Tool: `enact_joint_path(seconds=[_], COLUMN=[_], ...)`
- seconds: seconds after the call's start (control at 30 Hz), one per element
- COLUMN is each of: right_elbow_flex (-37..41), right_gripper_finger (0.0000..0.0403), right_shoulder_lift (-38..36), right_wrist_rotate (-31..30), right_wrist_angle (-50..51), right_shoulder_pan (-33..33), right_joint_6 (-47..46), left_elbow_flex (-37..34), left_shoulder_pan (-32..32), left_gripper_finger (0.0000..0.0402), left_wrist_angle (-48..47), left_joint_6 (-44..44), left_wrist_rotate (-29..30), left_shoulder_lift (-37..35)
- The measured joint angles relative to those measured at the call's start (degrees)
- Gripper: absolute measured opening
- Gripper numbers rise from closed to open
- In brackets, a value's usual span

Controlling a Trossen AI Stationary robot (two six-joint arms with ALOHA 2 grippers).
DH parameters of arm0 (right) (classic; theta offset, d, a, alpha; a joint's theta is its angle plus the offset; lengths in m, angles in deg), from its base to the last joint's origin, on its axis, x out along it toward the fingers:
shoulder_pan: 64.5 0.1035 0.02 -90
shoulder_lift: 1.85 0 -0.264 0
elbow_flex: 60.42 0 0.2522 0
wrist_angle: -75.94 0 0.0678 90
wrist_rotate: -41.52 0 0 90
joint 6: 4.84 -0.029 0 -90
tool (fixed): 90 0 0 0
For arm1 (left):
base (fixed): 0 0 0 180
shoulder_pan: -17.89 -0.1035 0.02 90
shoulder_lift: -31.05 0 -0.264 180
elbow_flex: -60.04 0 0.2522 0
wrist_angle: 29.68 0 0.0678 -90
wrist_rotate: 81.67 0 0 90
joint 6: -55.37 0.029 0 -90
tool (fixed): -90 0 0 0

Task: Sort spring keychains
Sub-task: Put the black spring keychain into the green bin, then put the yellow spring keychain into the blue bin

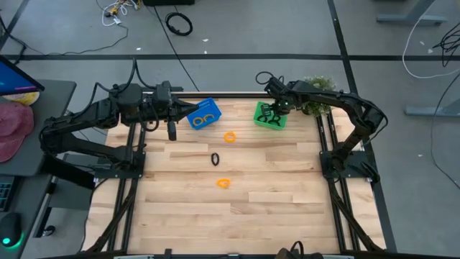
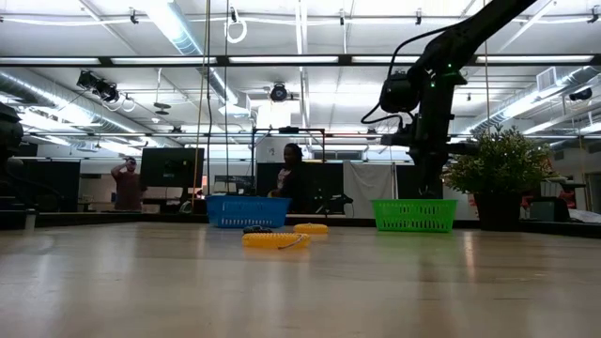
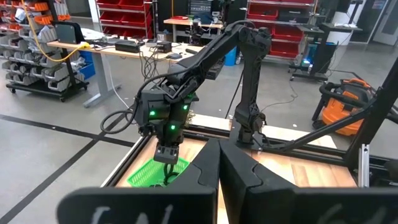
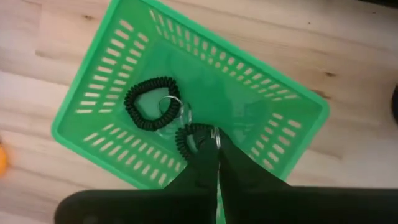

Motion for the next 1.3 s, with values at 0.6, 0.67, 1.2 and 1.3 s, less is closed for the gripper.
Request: enact_joint_path(seconds=[0.6,0.67,1.2,1.3], right_elbow_flex=[0.02,0.02,-14.23,-16.52], right_gripper_finger=[0.0104,0.0120,0.0138,0.0090], right_shoulder_lift=[0.00,0.00,-1.49,-3.80], right_wrist_rotate=[-1.80,-1.76,-1.64,-1.56], right_wrist_angle=[0.09,0.11,8.87,11.03], right_shoulder_pan=[0.25,0.47,8.56,12.62], right_joint_6=[4.65,5.02,11.46,12.87], left_elbow_flex=[0.02,0.01,0.01,0.02], left_shoulder_pan=[0.02,0.00,0.00,0.00], left_gripper_finger=[0.0007,0.0007,0.0007,0.0007], left_wrist_angle=[-0.57,-0.98,-3.24,-3.91], left_joint_6=[-0.20,-0.18,-0.10,-1.06], left_wrist_rotate=[-0.02,-0.01,-0.01,-0.02], left_shoulder_lift=[0.00,0.00,0.02,0.02])
